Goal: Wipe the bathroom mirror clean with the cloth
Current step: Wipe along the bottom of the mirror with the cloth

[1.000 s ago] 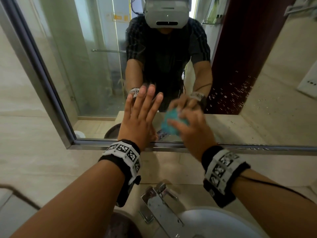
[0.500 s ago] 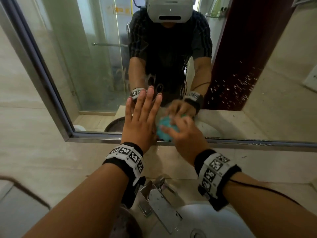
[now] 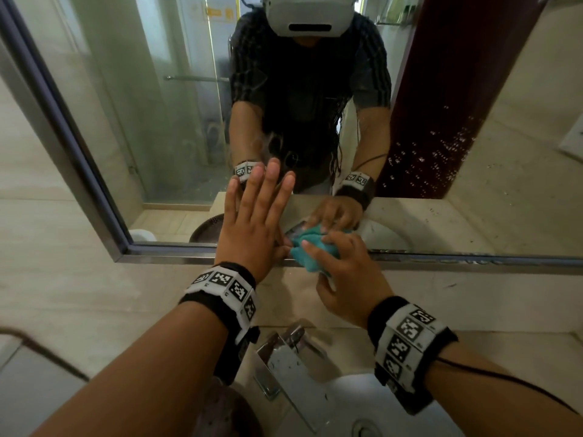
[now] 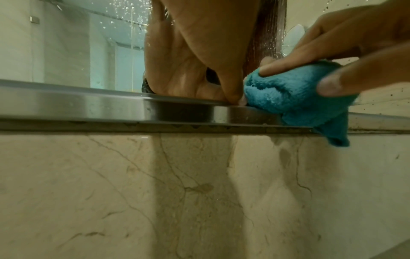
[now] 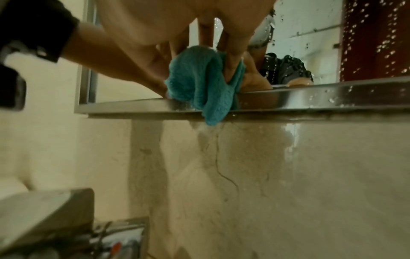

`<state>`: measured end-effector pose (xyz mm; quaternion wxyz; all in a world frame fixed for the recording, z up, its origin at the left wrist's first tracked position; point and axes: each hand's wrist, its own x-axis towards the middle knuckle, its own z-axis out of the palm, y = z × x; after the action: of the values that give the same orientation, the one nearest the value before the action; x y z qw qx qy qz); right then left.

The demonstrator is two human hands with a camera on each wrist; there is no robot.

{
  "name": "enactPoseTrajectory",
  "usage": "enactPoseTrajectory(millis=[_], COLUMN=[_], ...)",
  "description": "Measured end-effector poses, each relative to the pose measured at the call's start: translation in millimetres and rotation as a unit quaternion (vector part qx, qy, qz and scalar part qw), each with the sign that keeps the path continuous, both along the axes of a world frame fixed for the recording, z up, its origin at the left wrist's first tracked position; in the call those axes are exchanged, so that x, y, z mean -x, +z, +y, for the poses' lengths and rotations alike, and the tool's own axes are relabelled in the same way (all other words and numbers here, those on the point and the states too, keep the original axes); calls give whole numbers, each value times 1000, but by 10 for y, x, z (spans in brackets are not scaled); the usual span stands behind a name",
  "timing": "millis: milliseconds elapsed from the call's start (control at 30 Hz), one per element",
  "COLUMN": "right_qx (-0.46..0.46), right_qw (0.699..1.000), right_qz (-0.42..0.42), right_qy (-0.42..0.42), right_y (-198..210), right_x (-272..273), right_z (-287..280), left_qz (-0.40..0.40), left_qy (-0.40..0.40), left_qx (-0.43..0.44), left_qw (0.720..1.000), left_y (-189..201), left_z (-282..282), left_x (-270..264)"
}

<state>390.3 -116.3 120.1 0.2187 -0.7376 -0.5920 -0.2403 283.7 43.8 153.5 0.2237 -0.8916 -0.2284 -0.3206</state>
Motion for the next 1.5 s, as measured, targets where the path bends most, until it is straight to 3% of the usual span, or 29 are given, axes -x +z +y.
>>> enactPoseTrajectory(millis=[100, 233, 400, 467, 600, 667, 800, 867, 1000, 1067, 1133, 1233, 1300, 1367, 1433, 1500], right_qx=[3, 10, -137, -169, -4, 13, -165, -201, -7, 46, 21, -113, -169, -148, -52, 19], right_qw=[1000, 999, 987, 982, 992, 992, 981, 976, 991, 993, 993, 987, 983, 986, 994, 997], right_qz=[15, -35, -86, -89, -129, -126, -99, -73, -133, -109, -112, -111, -70, -67, -87, -62], right_qy=[-20, -27, -12, -16, -13, -14, -37, -44, -22, -19, -15, -12, -29, -37, -32, -33], right_y=[100, 167, 723, 717, 95, 185, 854, 855, 142, 116, 359, 812, 856, 588, 196, 57], right_x=[33, 11, -169, -207, -108, -122, -143, -92, -104, -210, -275, -330, -311, -252, -207, -244], right_z=[70, 104, 100, 164, 100, 49, 222, 312, 144, -59, -130, -57, 27, 49, -25, -175], left_qz=[3, 8, 12, 12, 14, 15, 5, -1, 4, 7, 10, 8, 5, 2, 0, 1], left_qy=[5, 14, 12, 13, 18, 16, 13, 9, 7, 13, 18, 17, 14, 11, 8, 9], left_qx=[1, 6, 14, 9, 10, 11, 5, 1, 7, 15, 20, 19, 15, 8, 4, 5], left_qw=[1000, 1000, 1000, 1000, 1000, 1000, 1000, 1000, 1000, 1000, 1000, 1000, 1000, 1000, 1000, 1000], left_y=[-2, 14, 22, 5, 7, 13, -8, -8, -11, 1, 26, 8, -9, -25, -21, -10], left_z=[-9, -33, -30, -17, -10, -13, -11, -7, -18, -28, -31, -27, -20, -6, -6, -8], left_x=[-2, 1, 9, 8, 8, 5, -1, 1, 5, 22, 30, 23, 8, 4, 8, 19])
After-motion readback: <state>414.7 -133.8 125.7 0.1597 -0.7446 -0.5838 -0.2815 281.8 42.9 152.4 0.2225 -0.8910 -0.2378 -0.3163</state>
